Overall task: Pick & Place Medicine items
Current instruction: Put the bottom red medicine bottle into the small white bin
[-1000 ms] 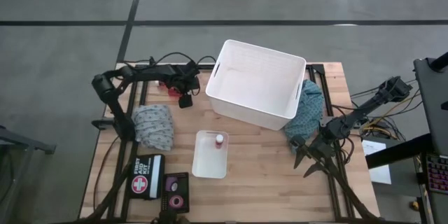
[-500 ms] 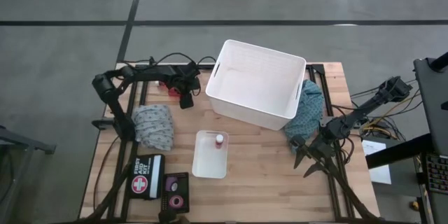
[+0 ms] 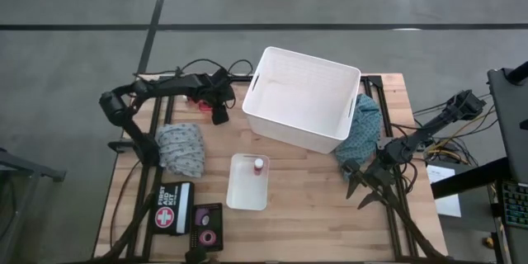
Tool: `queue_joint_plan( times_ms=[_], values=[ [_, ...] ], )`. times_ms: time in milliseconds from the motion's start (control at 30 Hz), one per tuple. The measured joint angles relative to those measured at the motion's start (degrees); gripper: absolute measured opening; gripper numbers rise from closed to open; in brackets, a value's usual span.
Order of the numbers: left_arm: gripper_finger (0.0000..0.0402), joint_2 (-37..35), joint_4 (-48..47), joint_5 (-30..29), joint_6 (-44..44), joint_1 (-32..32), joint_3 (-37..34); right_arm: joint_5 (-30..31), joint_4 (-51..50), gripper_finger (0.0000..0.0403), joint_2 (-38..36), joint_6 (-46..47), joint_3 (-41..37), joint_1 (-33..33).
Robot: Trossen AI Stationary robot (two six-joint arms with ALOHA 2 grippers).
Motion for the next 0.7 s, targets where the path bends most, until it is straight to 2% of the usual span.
queue_joint_plan(
  times_ms=[333,567,700],
  values=[
    [0.0146,-10.49,1.60,6.04,-5.31,-2.29,0.00,0.00,-0.02,0.0206,0.00,-0.05,0.00,0.00],
    [0.0146,-17.69,1.60,6.04,-8.79,-9.55,0.00,0.00,-0.02,0.0206,-0.02,0.04,0.00,0.01],
    [0.0147,-21.94,2.94,3.91,-11.55,-14.56,-0.53,0.01,-0.02,0.0206,-0.02,0.05,0.00,0.00]
  ],
)
